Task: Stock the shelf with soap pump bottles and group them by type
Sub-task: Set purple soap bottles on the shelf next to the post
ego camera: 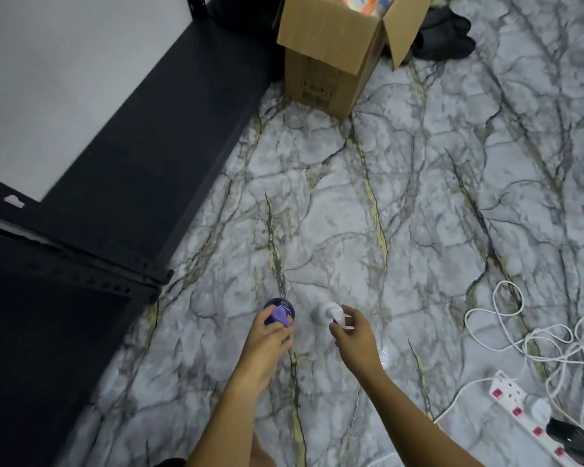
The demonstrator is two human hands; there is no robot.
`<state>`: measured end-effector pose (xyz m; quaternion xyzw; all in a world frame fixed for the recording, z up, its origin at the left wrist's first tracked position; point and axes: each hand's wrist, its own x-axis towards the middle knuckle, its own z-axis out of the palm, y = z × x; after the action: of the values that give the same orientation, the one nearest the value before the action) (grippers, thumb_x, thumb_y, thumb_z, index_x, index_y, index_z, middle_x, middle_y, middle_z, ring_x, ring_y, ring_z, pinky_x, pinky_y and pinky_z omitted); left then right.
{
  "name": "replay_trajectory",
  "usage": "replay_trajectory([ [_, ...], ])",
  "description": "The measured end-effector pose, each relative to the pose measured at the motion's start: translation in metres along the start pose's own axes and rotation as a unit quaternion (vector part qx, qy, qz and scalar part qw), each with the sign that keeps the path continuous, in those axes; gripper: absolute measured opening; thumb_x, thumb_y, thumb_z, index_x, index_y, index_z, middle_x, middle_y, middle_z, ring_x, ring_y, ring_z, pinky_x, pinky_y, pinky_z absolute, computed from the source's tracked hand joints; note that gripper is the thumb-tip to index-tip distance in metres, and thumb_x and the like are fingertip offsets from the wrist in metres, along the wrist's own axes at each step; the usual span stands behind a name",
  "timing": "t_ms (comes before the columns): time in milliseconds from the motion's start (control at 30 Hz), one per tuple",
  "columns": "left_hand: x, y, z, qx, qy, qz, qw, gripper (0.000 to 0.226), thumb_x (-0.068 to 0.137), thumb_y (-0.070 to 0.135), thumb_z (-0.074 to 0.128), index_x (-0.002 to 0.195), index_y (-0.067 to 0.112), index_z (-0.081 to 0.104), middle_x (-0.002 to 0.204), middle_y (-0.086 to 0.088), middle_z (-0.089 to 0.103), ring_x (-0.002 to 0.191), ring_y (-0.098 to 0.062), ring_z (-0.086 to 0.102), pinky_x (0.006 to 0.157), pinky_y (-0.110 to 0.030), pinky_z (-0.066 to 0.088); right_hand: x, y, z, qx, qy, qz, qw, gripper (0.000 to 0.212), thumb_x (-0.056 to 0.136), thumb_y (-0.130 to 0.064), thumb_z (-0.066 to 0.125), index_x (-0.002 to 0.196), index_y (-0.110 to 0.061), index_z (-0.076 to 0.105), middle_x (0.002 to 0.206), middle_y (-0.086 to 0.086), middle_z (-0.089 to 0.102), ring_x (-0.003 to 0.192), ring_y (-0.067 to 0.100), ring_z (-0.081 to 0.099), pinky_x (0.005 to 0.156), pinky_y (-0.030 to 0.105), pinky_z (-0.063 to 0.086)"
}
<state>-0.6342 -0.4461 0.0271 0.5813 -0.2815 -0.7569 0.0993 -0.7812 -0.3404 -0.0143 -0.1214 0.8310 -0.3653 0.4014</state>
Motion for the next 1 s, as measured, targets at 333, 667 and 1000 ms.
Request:
replay_trajectory([
  [333,-0.024,0.030,-0.018,0.040,0.024,0.013,0.999,0.036,0.095,-0.014,0.044,0.118,0.012,0.054,0.098,-0.010,0.062,0.088,-0.019,0.062,0.076,-0.026,0.053,-0.005,-0.025,-0.001,0.071,-0.032,0.012,0.997,0.028,0.098,-0.012,0.059,0.124,-0.018,0.058,0.105,0.009,0.064,0.087,0.021,0.068,0.071,0.031,0.059],
  [667,-0.097,0.095,-0.069,0.052,0.111,0.134,0.983,0.030,0.090,-0.011,0.052,0.111,0.010,0.058,0.090,-0.012,0.067,0.077,-0.020,0.065,0.063,-0.025,0.056,-0.043,-0.157,0.004,0.016,-0.136,-0.128,0.982,0.027,0.093,-0.010,0.067,0.119,-0.008,0.068,0.097,0.003,0.069,0.077,0.015,0.066,0.064,0.022,0.052],
  [1000,-0.237,0.182,-0.124,0.026,0.229,0.352,0.907,0.025,0.088,-0.005,0.063,0.109,0.008,0.061,0.075,-0.009,0.066,0.064,-0.015,0.059,0.062,-0.025,0.054,-0.146,-0.339,0.038,-0.034,-0.216,-0.381,0.898,0.028,0.084,-0.013,0.076,0.110,-0.021,0.072,0.105,-0.006,0.072,0.097,0.010,0.068,0.090,0.031,0.054],
])
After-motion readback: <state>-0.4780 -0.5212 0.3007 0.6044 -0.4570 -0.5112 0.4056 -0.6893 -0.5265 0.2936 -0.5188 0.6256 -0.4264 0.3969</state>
